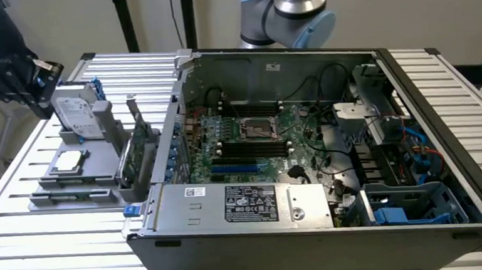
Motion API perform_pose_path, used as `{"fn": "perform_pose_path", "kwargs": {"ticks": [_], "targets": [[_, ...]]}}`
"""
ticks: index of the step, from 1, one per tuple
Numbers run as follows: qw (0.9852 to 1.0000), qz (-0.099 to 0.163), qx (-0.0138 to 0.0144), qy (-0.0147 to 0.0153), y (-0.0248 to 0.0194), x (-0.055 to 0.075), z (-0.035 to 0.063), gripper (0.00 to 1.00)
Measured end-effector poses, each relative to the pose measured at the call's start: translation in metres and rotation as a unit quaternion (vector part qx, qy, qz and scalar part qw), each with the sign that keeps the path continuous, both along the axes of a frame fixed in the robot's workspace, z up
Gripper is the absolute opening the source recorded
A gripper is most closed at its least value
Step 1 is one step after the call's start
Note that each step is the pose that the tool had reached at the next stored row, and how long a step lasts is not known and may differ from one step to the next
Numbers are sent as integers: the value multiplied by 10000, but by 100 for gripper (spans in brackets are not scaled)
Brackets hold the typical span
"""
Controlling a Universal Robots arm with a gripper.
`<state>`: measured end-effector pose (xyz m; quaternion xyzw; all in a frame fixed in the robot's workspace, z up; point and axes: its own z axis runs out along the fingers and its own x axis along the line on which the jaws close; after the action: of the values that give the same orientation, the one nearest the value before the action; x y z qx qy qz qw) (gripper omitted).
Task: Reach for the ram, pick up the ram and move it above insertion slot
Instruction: 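Reach for the ram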
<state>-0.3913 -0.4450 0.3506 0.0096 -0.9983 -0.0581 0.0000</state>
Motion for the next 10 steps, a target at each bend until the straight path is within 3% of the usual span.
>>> {"fn": "perform_pose_path", "kwargs": {"ticks": [6, 10], "targets": [[10000, 0, -3, 0, -258, -1, 0, 11], [10000, -1, -15, 0, -353, -8, -1, 11]]}}
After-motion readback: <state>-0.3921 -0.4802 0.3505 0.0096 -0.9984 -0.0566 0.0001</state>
